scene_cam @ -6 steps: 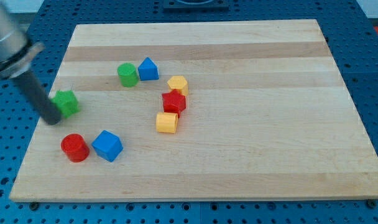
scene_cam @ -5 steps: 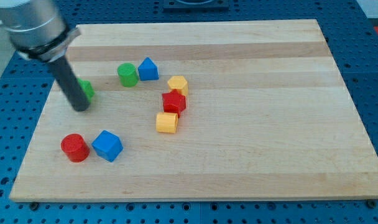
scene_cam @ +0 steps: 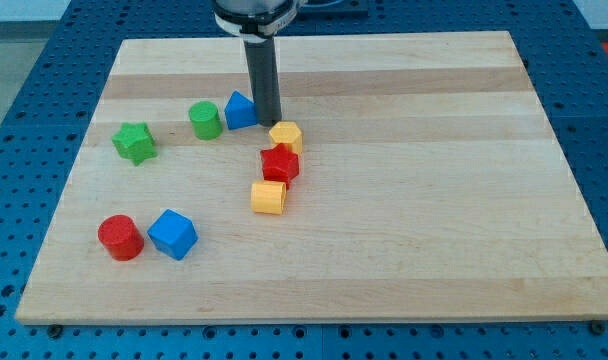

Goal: Slide blue cube along with yellow heart a bit up

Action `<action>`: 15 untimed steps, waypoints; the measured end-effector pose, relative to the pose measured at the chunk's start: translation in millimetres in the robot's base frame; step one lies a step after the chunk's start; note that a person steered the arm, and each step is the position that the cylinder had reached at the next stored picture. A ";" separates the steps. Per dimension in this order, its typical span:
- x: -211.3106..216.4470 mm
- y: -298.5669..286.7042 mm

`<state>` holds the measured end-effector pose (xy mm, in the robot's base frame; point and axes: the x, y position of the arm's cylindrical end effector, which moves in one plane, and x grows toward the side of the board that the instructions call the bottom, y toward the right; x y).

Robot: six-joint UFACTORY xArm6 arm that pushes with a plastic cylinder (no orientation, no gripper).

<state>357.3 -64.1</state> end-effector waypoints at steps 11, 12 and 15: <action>260.9 3.2; 246.7 -53.5; 180.1 -119.0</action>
